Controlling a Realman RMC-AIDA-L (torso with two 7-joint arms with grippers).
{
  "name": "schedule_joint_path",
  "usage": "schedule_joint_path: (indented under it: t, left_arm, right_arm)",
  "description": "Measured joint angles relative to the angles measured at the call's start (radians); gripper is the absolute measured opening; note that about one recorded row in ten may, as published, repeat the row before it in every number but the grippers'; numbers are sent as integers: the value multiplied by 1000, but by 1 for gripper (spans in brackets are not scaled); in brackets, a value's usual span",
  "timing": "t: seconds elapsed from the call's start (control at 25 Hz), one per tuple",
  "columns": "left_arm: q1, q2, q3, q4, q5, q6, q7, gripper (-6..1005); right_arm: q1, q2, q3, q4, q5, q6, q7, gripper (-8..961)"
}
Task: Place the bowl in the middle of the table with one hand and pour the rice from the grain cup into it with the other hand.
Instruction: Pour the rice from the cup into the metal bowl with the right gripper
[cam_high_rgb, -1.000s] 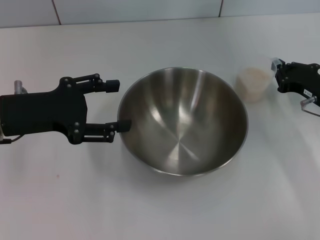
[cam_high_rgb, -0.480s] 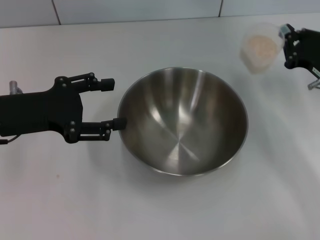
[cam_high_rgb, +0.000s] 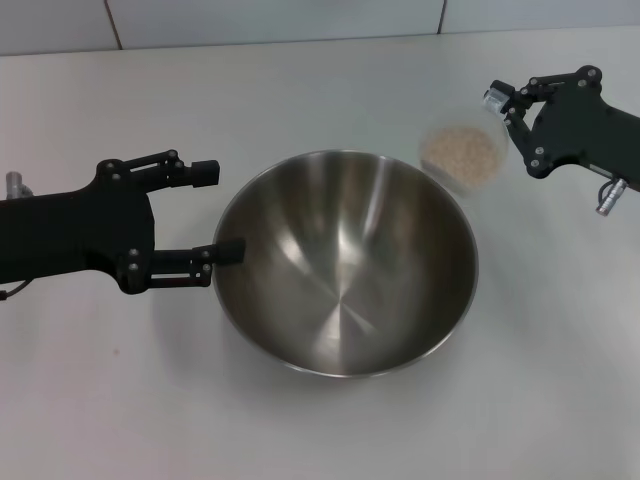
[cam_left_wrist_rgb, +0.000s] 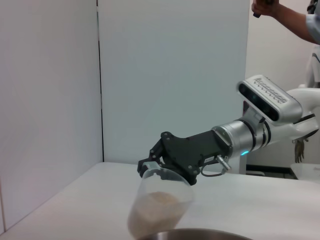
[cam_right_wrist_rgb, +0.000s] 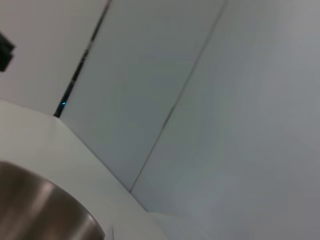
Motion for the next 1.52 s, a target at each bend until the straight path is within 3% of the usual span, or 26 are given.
schedule_joint_path:
  t: [0.36, 0.8, 1.2, 1.52]
  left_arm:
    - [7, 2, -12, 2, -16, 0, -1, 840]
    - [9, 4, -15, 10, -26, 1, 0, 840]
    - [20, 4, -16, 13, -26, 11, 3, 840]
    - [34, 4, -24, 15, -29, 18, 8, 840]
  right_arm:
    - [-111, 7, -98, -261, 24, -2, -5, 14]
    - [-153, 9, -200, -370, 71, 14, -213, 13]
    - [-256, 9, -458, -539, 265, 212, -548, 13]
    - [-273, 5, -535, -623, 181, 276, -585, 13]
